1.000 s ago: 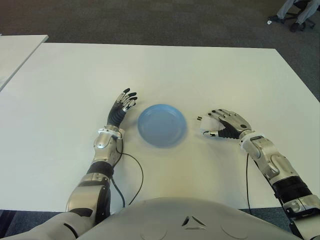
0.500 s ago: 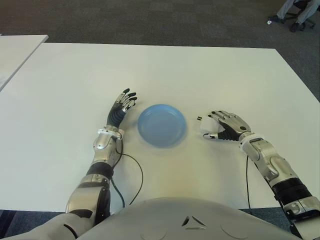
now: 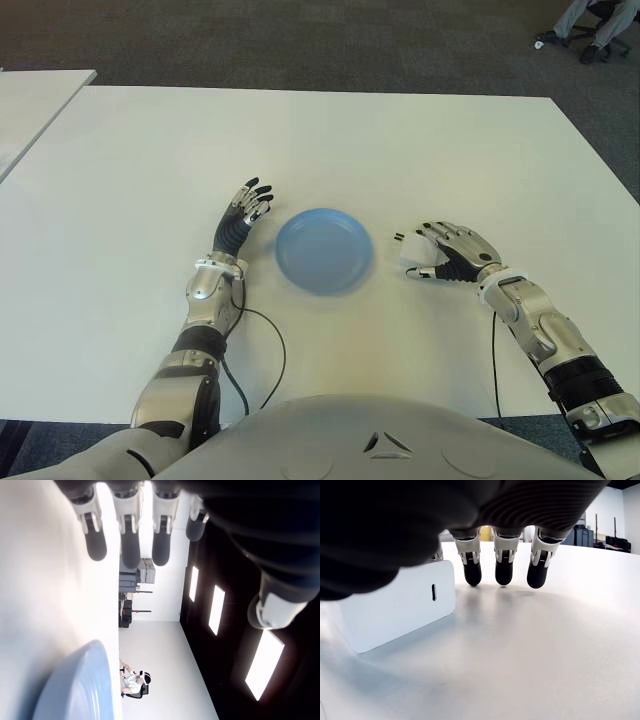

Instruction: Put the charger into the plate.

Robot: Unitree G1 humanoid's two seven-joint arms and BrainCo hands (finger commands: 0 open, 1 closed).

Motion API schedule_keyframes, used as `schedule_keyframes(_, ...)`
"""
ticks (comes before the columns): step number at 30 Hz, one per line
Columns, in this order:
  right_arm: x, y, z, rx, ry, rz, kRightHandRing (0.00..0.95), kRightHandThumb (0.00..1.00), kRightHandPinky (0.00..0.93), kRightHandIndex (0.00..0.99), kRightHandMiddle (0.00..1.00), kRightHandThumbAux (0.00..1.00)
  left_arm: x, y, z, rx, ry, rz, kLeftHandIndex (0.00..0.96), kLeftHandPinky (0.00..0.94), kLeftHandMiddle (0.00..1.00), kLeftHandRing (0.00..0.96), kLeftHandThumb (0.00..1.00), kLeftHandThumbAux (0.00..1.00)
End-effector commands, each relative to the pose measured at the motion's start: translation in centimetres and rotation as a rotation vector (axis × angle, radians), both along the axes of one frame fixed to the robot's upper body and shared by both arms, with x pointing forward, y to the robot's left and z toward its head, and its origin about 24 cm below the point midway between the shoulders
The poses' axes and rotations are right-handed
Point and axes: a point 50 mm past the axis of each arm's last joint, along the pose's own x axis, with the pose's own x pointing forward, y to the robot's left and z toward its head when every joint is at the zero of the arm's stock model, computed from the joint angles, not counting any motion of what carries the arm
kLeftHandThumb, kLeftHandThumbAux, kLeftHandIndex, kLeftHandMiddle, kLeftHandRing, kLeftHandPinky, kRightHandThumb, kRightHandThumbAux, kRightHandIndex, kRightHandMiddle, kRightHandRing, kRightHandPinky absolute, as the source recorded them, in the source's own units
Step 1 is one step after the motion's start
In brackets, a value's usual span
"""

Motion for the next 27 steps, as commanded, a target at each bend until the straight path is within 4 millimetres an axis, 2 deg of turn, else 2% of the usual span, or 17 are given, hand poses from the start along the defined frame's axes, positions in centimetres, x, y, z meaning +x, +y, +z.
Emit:
schedule_keyframes(1,-0.48,-0.13,-0.66,-0.002,0.035,-0.004,0.000,0.302,0.000,0.000,0.000,0.160,-0.73,0.04,-0.88,-0.008,0.048,0.001,0.010,0.199,0.181,0.195,0.000,0.479)
schedule_keyframes(27,-0.29,-0.34,-0.79,0.013,0.031,0.002,0.000,0.285,0.000,0.000,0.000,0.175,-0.68,-0.05,-0.89,-0.022,0.050,0.000,0.016,0.192,0.187,0.197,0.000,0.492)
